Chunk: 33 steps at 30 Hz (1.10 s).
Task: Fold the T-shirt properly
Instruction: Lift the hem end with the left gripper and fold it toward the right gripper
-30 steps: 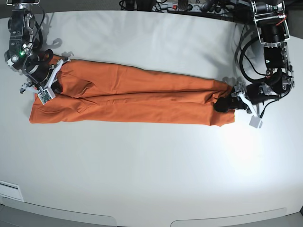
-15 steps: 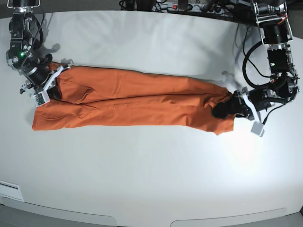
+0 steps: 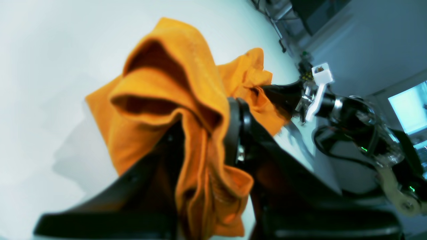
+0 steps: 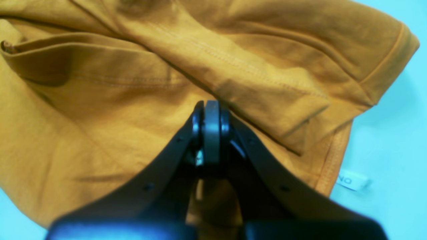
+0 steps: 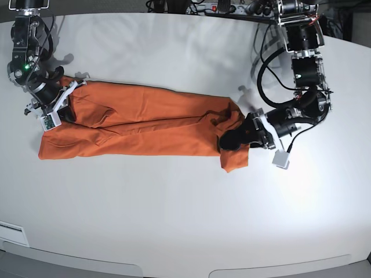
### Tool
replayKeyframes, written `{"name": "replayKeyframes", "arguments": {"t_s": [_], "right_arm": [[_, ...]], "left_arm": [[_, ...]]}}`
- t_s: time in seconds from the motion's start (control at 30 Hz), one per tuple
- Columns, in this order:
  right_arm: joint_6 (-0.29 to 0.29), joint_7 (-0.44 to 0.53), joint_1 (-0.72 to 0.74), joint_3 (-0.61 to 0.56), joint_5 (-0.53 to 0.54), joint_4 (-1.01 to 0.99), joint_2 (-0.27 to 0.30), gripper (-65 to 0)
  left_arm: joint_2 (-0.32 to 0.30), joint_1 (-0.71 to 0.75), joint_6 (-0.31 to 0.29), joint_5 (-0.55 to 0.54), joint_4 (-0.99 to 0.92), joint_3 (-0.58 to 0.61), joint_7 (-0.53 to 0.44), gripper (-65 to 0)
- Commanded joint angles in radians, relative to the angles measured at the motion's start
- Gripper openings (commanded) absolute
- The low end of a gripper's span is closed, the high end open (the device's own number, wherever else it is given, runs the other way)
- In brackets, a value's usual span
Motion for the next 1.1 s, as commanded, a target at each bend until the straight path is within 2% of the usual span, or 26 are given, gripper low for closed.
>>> {"name": "replayKeyframes", "arguments": {"t_s": [0.0, 0.17, 0.3, 0.57, 0.7, 0.8, 0.83, 0.87, 0.93, 1.07], "right_arm": [[0.004, -0.064, -0.003, 0.002, -0.032, -0.001, 0.014, -65.0], [0.004, -0.064, -0.003, 0.002, -0.031, -0.001, 0.014, -65.0], [0.004, -0.067, -0.003, 0.002, -0.031, -0.001, 0.015, -65.0], [0.034, -0.071, -0.003, 0.003, -0.031, -0.001, 0.018, -65.0], [0.034, -0.072, -0.003, 0.002, -0.031, -0.001, 0.018, -65.0], [0.034, -0.079, -0.003, 0.003, -0.031, -0.001, 0.018, -65.0], [0.034, -0.079, -0.003, 0.002, -0.031, -0.001, 0.018, -65.0], [0.034, -0.079, -0.003, 0.002, -0.029, -0.001, 0.018, -65.0], [0.034, -0.079, -0.003, 0.002, -0.01, -0.001, 0.018, -65.0], [0.039, -0.08, -0.003, 0.002, -0.005, -0.001, 0.018, -65.0]], "left_arm": [[0.017, -0.02, -0.013, -0.008, 0.014, -0.005, -0.034, -65.0], [0.109, -0.014, -0.013, 0.122, 0.012, 0.06, -0.101, -65.0], [0.15, -0.012, -0.013, 0.216, 0.012, 0.13, -0.177, -65.0], [0.222, -0.012, -0.013, 0.26, 0.012, 0.178, -0.197, -65.0], [0.23, -0.013, -0.013, 0.259, 0.012, 0.178, -0.242, -64.7], [0.236, -0.015, -0.013, 0.233, 0.012, 0.179, -0.242, -31.9], [0.237, -0.015, -0.013, 0.2, 0.012, 0.179, -0.241, -23.2], [0.237, -0.015, 0.005, 0.156, 0.012, 0.183, -0.234, -17.3], [0.237, -0.015, 0.027, 0.082, 0.012, 0.191, -0.22, -15.6], [0.237, -0.02, 0.022, 0.078, 0.012, 0.19, -0.216, -15.6]]}}
